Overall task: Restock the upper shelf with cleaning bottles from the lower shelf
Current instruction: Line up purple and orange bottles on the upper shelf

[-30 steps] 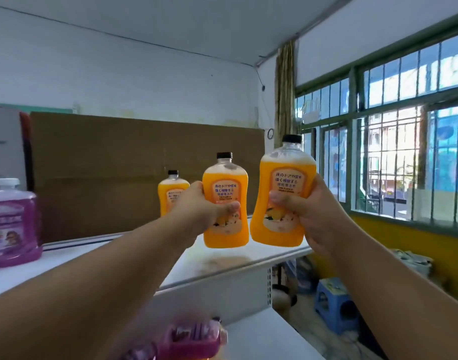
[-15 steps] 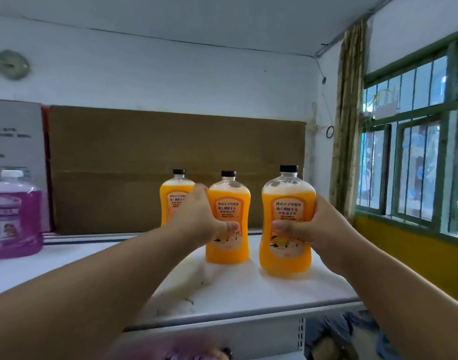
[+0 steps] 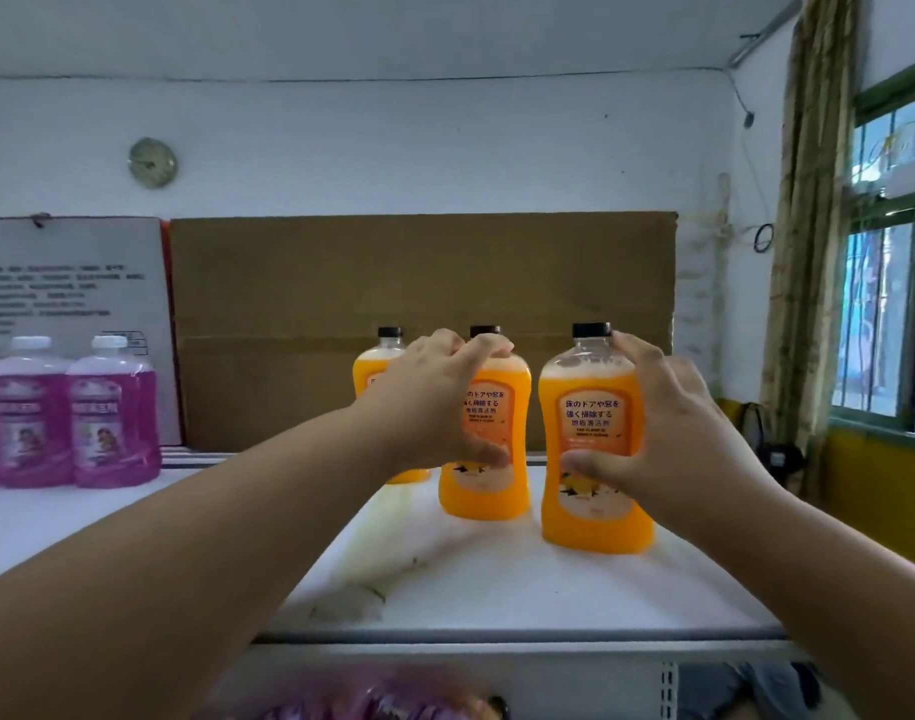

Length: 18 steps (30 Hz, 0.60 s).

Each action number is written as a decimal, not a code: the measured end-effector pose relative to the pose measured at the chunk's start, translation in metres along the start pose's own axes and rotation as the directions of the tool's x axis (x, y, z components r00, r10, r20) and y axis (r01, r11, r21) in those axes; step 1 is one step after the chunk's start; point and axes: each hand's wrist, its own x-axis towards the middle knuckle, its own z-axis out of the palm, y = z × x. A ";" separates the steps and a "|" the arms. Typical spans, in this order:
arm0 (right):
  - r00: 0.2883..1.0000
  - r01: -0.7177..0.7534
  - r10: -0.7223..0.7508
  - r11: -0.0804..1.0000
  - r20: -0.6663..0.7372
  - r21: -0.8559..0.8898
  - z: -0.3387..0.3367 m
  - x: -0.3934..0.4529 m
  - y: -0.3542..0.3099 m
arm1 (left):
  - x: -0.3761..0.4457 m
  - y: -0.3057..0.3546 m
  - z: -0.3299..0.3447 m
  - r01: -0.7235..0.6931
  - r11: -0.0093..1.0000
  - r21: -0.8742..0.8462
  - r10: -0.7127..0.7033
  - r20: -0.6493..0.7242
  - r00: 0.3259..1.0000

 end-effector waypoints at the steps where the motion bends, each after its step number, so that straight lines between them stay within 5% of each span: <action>1: 1.000 -0.002 0.002 1.000 0.000 -0.015 0.000 0.000 -0.001 | 0.002 0.002 0.002 0.001 1.000 0.006 -0.001 -0.014 1.000; 18: 0.998 -0.030 0.038 0.988 0.046 -0.153 0.010 0.020 -0.005 | 0.052 -0.027 0.050 0.034 0.926 0.375 0.000 -0.090 0.996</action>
